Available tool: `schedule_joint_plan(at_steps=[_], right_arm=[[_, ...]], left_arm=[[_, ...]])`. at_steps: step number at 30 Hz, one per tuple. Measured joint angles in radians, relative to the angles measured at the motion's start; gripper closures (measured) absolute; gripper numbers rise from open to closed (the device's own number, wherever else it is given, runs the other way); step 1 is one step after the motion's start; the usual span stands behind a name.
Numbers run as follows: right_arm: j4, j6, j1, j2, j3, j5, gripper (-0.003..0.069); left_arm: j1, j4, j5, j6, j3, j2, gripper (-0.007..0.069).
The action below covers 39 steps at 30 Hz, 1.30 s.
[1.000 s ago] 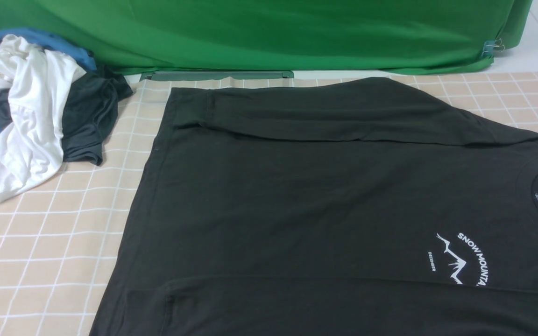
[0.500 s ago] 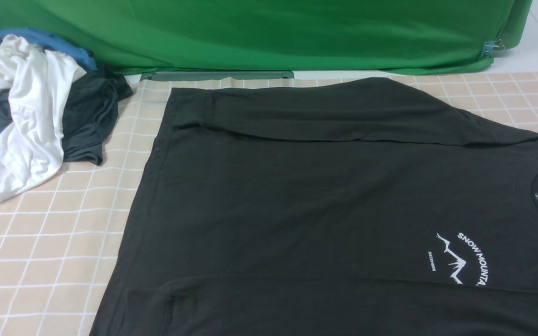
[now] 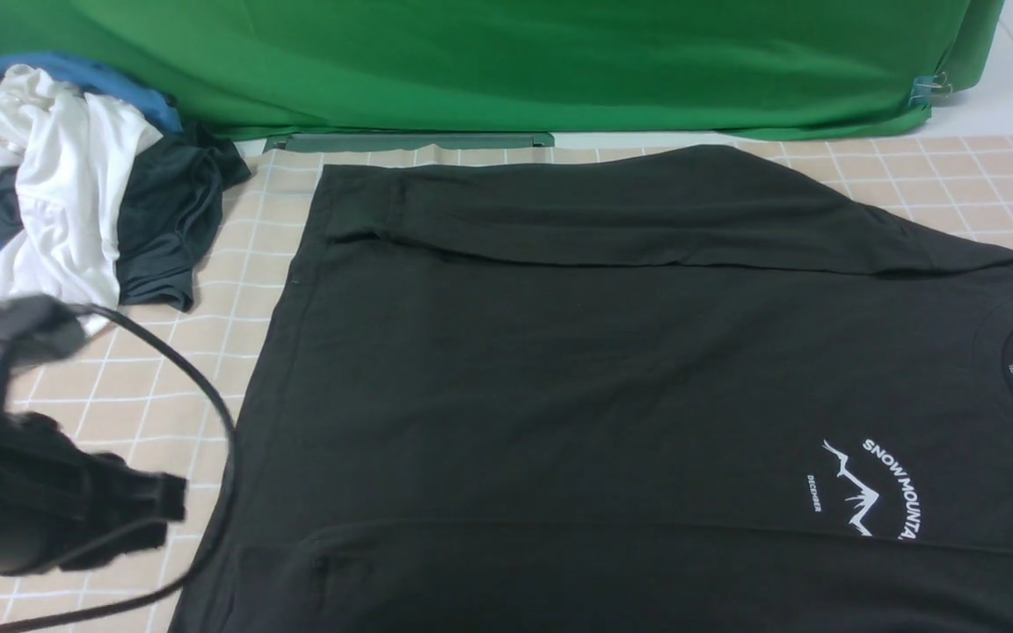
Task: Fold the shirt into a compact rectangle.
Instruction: 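Grasp the left edge of the dark T-shirt lying flat on the table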
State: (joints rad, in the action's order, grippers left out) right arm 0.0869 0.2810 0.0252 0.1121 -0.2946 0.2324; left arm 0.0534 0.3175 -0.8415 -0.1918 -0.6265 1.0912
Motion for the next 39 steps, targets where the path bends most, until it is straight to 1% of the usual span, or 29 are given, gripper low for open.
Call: schedule_joint_plan(at_steps=[2,3,4,5,6,9,11,13,15,18,19,22,23,24,26,29,31,34,36,37,39], right_arm=[[0.000,-0.040,0.030,0.081,-0.091,0.114,0.0620],[0.000,-0.066,0.058,0.161,-0.152,0.192,0.0620],[0.000,-0.078,0.066,0.185,-0.180,0.227,0.0620],[0.000,-0.101,0.095,0.265,-0.236,0.302,0.0620],[0.000,-0.121,0.119,0.328,-0.268,0.343,0.0620],[0.001,-0.161,0.174,0.439,-0.317,0.403,0.0620],[0.011,-0.173,0.215,0.500,-0.322,0.409,0.0620],[0.017,-0.177,0.251,0.543,-0.324,0.410,0.0620],[0.019,-0.178,0.280,0.574,-0.326,0.409,0.0621],[0.020,-0.178,0.325,0.614,-0.326,0.396,0.0621],[0.021,-0.178,0.340,0.623,-0.326,0.383,0.0621],[0.023,-0.178,0.356,0.628,-0.326,0.347,0.0621],[0.023,-0.178,0.356,0.628,-0.326,0.345,0.0621],[0.023,-0.177,0.359,0.629,-0.326,0.334,0.0621],[0.023,-0.177,0.359,0.630,-0.326,0.316,0.0621],[0.025,-0.176,0.360,0.630,-0.326,0.307,0.0621],[0.025,-0.176,0.360,0.630,-0.326,0.304,0.0621],[0.027,-0.176,0.360,0.630,-0.326,0.303,0.0621],[0.027,-0.176,0.360,0.630,-0.326,0.303,0.0621],[0.027,-0.176,0.360,0.630,-0.326,0.302,0.0621],[0.027,-0.176,0.360,0.630,-0.326,0.302,0.0621]], left_arm=[[0.041,-0.026,0.003,0.022,0.000,0.054,0.0609],[0.079,-0.052,0.010,0.053,-0.001,0.082,0.0609],[0.106,-0.076,0.017,0.074,-0.001,0.094,0.0609],[0.140,-0.111,0.027,0.127,-0.001,0.117,0.0609],[0.168,-0.149,0.034,0.179,-0.001,0.135,0.0609],[0.215,-0.236,0.077,0.284,-0.002,0.181,0.0605],[0.219,-0.239,0.123,0.302,-0.004,0.208,0.0601],[0.219,-0.233,0.169,0.283,-0.004,0.231,0.0580],[0.219,-0.230,0.197,0.255,-0.004,0.254,0.0536],[0.220,-0.226,0.221,0.235,-0.004,0.293,0.0423],[0.220,-0.226,0.231,0.223,-0.004,0.312,0.0362],[0.220,-0.204,0.269,0.184,-0.004,0.345,0.0259],[0.220,-0.204,0.271,0.181,-0.004,0.348,0.0253],[0.220,-0.175,0.283,0.154,-0.004,0.362,0.0219],[0.221,-0.128,0.292,0.101,-0.005,0.383,0.0189],[0.224,-0.096,0.292,0.061,-0.005,0.419,0.0194],[0.225,-0.096,0.294,0.056,-0.010,0.431,0.0215],[0.225,-0.099,0.295,0.053,-0.015,0.440,0.0320],[0.225,-0.087,0.288,0.052,-0.017,0.441,0.0435],[0.225,-0.076,0.268,0.052,-0.023,0.440,0.0510],[0.226,-0.075,0.239,0.052,-0.031,0.434,0.0571]])
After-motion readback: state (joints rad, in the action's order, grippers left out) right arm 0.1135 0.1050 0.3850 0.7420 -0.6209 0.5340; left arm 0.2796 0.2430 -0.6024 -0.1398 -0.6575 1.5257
